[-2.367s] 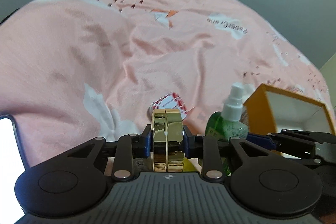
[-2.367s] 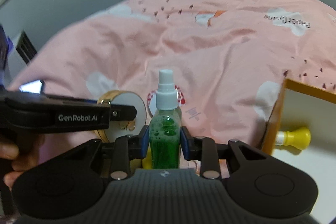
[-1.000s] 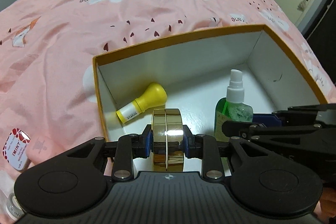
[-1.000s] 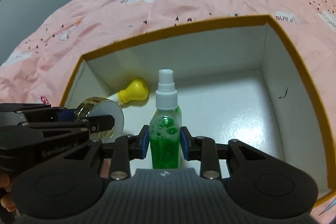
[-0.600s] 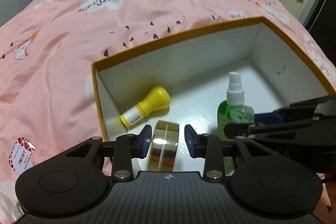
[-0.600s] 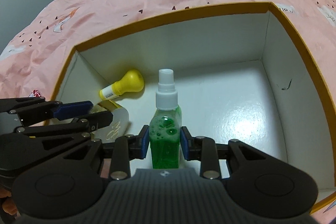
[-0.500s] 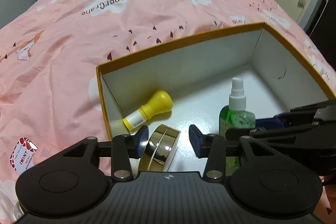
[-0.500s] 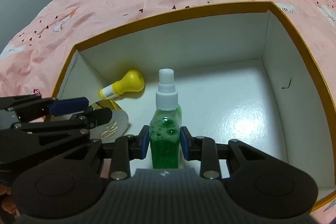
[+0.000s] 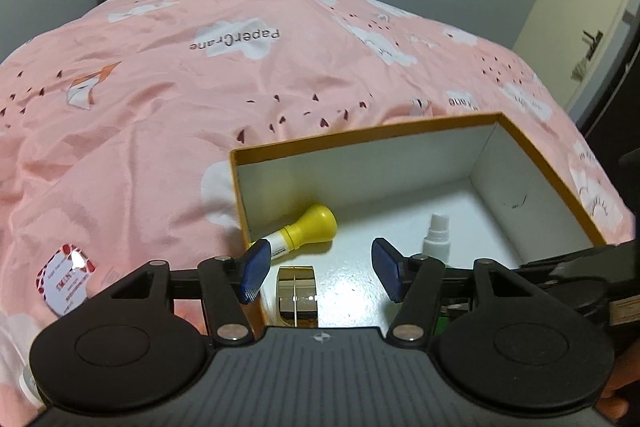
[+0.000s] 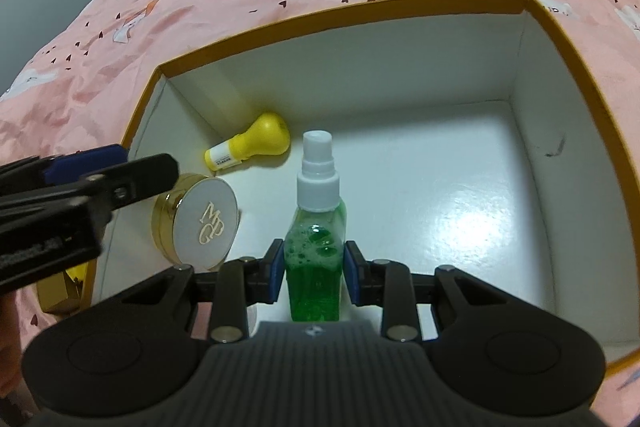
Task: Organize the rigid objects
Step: 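Lower the gold jar and green spray bottle into the box and release both, then move both tools back over the remaining items and grasp the yellow tape measure with the right gripper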
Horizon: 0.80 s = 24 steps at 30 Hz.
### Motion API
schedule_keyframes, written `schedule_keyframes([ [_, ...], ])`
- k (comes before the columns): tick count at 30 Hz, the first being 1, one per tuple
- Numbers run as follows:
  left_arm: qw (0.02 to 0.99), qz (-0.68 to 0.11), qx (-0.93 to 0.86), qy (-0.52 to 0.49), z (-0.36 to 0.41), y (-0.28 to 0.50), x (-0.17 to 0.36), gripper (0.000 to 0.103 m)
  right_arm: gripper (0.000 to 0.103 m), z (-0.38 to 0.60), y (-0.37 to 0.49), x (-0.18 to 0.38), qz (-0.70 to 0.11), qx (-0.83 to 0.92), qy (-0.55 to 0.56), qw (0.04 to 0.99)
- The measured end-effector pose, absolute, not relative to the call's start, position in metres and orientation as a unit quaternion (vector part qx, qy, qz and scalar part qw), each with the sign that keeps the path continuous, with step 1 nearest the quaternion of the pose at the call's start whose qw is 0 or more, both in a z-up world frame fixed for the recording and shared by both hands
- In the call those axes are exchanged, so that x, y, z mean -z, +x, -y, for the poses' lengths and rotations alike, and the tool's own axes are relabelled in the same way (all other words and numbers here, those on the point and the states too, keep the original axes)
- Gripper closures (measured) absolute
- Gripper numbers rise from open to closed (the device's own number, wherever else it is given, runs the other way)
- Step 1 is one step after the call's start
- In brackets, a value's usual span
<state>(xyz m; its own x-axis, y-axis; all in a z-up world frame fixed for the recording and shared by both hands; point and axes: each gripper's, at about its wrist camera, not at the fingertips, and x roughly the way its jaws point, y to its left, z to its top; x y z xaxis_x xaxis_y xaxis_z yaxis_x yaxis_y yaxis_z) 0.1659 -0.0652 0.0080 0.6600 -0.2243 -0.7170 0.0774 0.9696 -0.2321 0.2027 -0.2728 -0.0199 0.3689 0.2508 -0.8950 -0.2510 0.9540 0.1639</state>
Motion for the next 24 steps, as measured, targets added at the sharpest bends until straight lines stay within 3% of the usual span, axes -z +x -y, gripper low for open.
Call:
schedule_keyframes([
  [18, 0.916, -0.377, 0.081, -0.112, 0.049, 0.152, -0.015, 0.033, 0.073, 0.254, 0.209, 0.021, -0.522, -0.144, -0.030, 0.840],
  [24, 0.924, -0.359, 0.083, -0.099, 0.043, 0.136, -0.023, 0.033, 0.056, 0.252, 0.189, -0.002, -0.480, -0.165, -0.026, 0.861],
])
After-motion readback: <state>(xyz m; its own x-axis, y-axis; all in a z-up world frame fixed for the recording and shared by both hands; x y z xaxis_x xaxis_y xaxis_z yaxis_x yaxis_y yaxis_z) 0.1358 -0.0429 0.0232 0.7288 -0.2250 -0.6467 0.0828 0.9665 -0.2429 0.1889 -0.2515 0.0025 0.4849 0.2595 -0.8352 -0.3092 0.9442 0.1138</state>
